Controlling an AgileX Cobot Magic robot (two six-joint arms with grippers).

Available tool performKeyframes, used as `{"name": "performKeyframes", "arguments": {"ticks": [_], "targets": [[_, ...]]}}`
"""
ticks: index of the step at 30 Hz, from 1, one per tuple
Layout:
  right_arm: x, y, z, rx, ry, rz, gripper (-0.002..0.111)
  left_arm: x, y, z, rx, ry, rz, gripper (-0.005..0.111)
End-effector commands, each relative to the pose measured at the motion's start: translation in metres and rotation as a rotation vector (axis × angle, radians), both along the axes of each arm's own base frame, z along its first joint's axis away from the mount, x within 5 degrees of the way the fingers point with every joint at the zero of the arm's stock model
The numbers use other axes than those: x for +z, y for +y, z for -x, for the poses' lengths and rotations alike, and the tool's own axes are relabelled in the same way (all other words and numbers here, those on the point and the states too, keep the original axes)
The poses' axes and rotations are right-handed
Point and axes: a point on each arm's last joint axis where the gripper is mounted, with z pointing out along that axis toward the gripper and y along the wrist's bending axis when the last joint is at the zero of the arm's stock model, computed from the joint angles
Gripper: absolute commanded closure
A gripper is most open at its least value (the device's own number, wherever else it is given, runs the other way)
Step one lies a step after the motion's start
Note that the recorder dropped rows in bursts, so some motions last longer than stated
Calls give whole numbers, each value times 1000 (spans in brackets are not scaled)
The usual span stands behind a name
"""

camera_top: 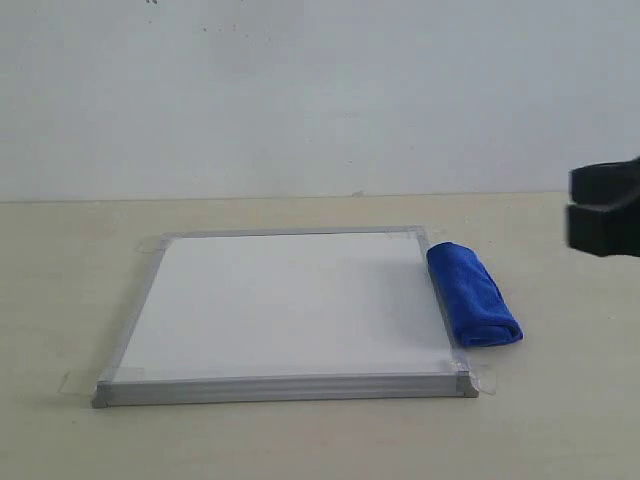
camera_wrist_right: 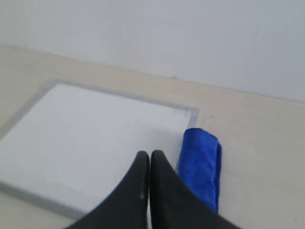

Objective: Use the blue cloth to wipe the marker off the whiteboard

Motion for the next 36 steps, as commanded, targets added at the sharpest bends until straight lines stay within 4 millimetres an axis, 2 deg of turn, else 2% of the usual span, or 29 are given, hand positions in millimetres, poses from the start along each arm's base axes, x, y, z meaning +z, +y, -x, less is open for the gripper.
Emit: {"name": "performKeyframes", "arguments": {"ticks": [1,3,5,9,12,28,32,36], "targets": [[-23,-40,39,-146,-168,-85,108,1,0,0,-1,-10,9,103],[-42,-55,68,-227,-249,-120,108,1,0,0,-1,-10,9,103],[-55,-61,86,-266,-325,-180,108,1,0,0,-1,-10,9,103],[-77,-62,110,-247,-509,-232,108,1,0,0,-1,-10,9,103],[-89,-61,108,-233,-499,-238,108,1,0,0,-1,-8,9,103],[-89,-61,108,-250,-421,-515,108,2,0,0,-1,-11,9,103],[-93,-63,107,-270,-427,-316,108,2,0,0,-1,-11,9,103],[-112,-65,106,-295,-262,-147,108,2,0,0,-1,-11,9,103]]}}
